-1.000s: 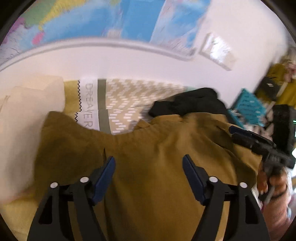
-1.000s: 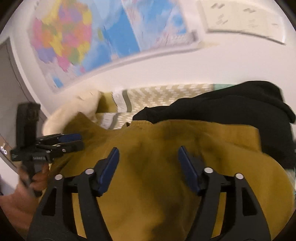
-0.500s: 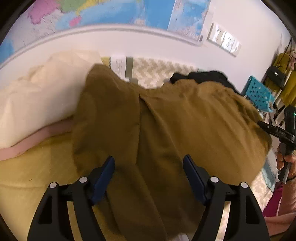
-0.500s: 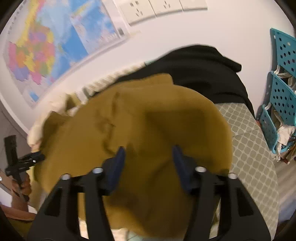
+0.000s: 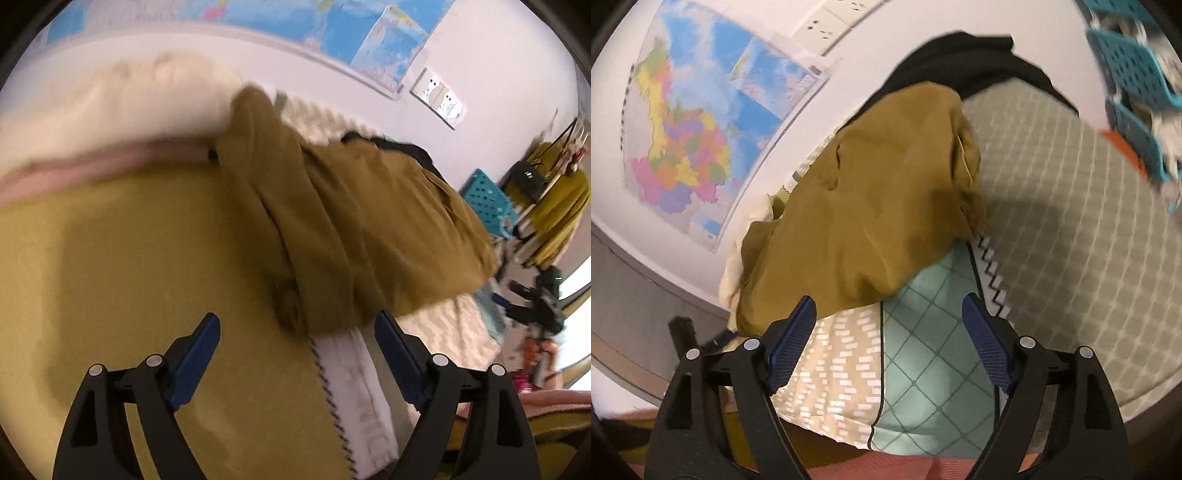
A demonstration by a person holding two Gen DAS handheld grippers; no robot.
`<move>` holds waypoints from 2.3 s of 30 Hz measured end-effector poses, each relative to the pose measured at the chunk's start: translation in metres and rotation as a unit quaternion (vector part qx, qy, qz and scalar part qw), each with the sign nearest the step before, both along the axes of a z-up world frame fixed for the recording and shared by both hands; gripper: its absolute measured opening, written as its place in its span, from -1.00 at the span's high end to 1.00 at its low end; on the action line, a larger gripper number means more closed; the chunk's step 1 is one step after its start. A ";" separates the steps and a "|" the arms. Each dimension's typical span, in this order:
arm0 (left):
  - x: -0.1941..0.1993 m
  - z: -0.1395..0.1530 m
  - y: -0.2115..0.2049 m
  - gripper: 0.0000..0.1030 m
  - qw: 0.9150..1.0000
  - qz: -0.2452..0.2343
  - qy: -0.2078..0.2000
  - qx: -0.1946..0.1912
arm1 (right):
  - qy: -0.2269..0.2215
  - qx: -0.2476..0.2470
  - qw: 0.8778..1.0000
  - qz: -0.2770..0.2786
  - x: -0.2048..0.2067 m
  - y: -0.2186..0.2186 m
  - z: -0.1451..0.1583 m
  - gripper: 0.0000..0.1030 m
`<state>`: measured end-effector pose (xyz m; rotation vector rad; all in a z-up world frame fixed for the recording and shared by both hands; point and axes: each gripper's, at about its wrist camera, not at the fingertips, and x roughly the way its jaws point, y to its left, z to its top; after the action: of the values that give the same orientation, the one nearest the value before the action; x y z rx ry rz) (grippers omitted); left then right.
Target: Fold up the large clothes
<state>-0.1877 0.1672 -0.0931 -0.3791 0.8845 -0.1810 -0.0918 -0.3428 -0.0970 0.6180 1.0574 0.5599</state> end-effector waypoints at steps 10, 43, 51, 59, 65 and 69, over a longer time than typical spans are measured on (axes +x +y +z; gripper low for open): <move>0.004 -0.019 -0.024 -0.70 0.997 -0.032 0.010 -0.069 | 0.002 0.010 1.000 -0.020 0.026 0.022 -0.012 -0.57; 0.073 -0.020 -0.048 -0.88 0.994 0.020 -0.026 -0.101 | -0.008 0.000 0.999 -0.034 0.058 0.063 -0.015 -0.86; 0.095 -0.018 -0.052 -0.76 0.996 0.042 -0.029 -0.073 | -0.030 0.013 0.998 -0.051 0.072 0.076 -0.018 -0.74; 0.096 -0.017 -0.049 -0.66 0.996 0.056 -0.021 -0.070 | -0.021 0.035 0.998 -0.052 0.082 0.079 -0.024 -0.34; 0.100 -0.015 -0.056 -0.70 0.996 0.067 -0.017 -0.052 | -0.026 0.025 0.998 -0.052 0.085 0.086 -0.022 -0.42; 0.100 -0.015 -0.056 -0.68 0.996 0.069 -0.018 -0.049 | -0.028 0.017 0.998 -0.044 0.086 0.089 -0.021 -0.39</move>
<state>-0.0880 0.1114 -0.1078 -0.5251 0.8119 -0.1041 -0.0059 -0.2541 -0.1182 0.6729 0.9646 0.5164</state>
